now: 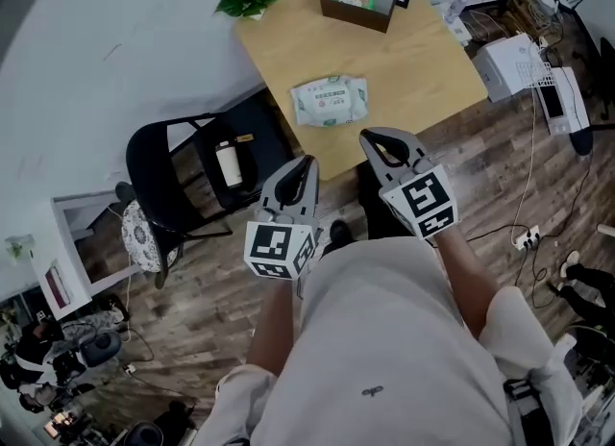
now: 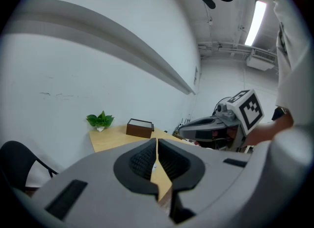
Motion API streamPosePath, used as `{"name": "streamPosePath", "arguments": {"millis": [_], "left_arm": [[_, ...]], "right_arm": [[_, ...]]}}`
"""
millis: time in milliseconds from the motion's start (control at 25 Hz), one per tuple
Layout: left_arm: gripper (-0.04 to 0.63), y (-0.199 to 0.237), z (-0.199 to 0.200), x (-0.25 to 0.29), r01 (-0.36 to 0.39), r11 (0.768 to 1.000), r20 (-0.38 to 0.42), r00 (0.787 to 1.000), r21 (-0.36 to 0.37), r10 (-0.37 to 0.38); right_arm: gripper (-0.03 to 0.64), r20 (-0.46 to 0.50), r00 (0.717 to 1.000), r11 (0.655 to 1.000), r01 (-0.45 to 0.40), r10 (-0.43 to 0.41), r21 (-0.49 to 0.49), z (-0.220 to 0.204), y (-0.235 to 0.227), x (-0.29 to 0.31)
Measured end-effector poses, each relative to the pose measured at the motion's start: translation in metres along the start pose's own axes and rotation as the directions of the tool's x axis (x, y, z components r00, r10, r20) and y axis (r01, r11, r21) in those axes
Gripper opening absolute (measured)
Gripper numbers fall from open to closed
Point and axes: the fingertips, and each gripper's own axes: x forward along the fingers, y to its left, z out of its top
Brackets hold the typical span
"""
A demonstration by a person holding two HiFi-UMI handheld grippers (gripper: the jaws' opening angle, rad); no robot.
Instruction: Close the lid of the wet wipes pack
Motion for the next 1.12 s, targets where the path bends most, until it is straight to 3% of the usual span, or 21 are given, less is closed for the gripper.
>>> {"name": "streamPosePath", "arguments": {"millis": [360, 600, 1120], "left_arm": [[0.008, -0.030, -0.014, -0.078, 0.024, 0.999, 0.042, 0.999, 0.031, -0.026], [0.007, -0.045, -0.020, -0.116, 0.030, 0.999, 0.058, 0.998, 0.044, -0.033], [0.007, -0.047, -0.010, -0.145, -0.003, 0.999, 0.094, 0.996, 0.047, -0.001]], "right_arm": [[-0.002, 0.073, 0.996, 0.998, 0.052, -0.054, 0.034, 0.000, 0.069, -0.067], [-0.002, 0.095, 0.994, 0.998, 0.044, -0.048, 0.046, -0.003, 0.110, -0.094], [-0.002, 0.133, 0.991, 1.000, -0.004, 0.001, 0.027, 0.007, 0.139, -0.114]]}}
